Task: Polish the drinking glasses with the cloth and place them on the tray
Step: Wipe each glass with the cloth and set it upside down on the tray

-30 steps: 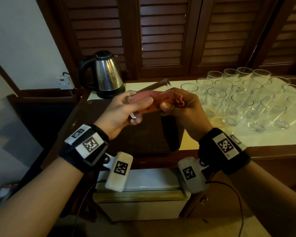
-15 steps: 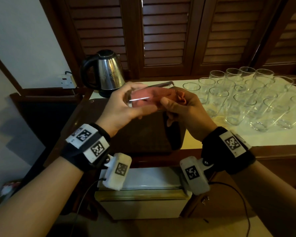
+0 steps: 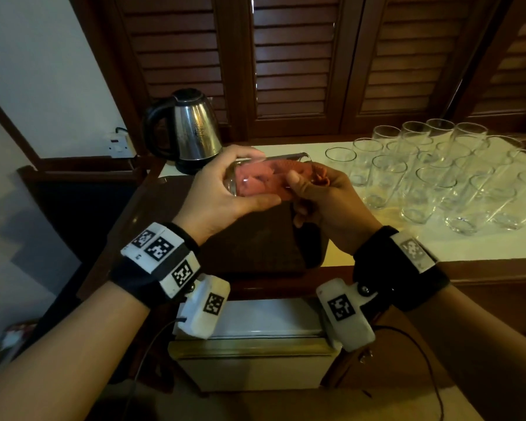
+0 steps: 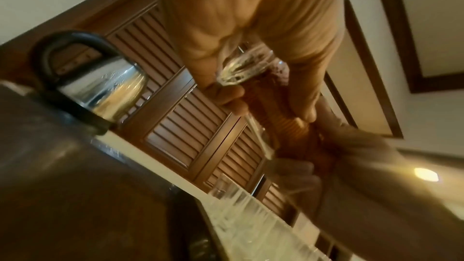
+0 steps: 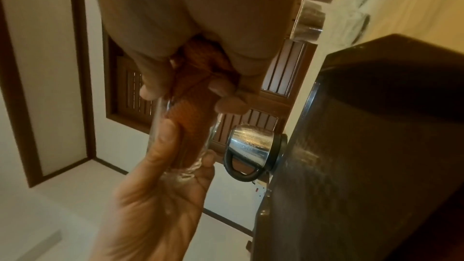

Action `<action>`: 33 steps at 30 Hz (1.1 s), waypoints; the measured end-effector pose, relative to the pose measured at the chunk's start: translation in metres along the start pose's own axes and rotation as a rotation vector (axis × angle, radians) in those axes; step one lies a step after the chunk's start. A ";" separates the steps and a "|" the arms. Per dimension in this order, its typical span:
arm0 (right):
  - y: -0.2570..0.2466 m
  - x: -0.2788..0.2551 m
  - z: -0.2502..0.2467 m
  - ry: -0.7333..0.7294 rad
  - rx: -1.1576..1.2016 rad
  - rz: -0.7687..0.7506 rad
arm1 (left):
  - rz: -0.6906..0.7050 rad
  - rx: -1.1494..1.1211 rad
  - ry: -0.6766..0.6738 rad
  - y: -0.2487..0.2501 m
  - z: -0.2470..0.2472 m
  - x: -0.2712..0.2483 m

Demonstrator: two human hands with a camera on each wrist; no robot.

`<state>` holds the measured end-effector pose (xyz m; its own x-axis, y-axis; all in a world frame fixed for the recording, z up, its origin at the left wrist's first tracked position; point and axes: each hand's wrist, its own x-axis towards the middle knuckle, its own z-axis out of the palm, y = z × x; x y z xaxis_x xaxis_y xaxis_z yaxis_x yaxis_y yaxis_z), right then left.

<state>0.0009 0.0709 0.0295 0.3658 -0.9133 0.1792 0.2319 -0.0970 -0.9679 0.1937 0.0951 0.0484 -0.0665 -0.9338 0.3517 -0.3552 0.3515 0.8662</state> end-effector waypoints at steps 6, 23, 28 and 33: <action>-0.006 0.004 -0.001 -0.008 -0.094 -0.183 | -0.329 -0.499 -0.084 0.004 -0.001 0.006; -0.001 0.003 0.000 0.016 0.058 0.043 | -0.014 -0.028 -0.034 0.004 0.002 0.002; 0.003 0.002 -0.002 0.015 -0.083 -0.128 | -0.289 -0.408 -0.017 0.005 0.006 0.005; 0.003 0.000 0.004 0.025 0.080 0.136 | -0.009 0.020 -0.022 0.003 -0.001 -0.001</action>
<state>0.0053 0.0724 0.0270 0.3761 -0.9256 0.0415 0.2527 0.0594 -0.9657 0.1934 0.0968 0.0507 -0.0831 -0.9383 0.3357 -0.3747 0.3416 0.8620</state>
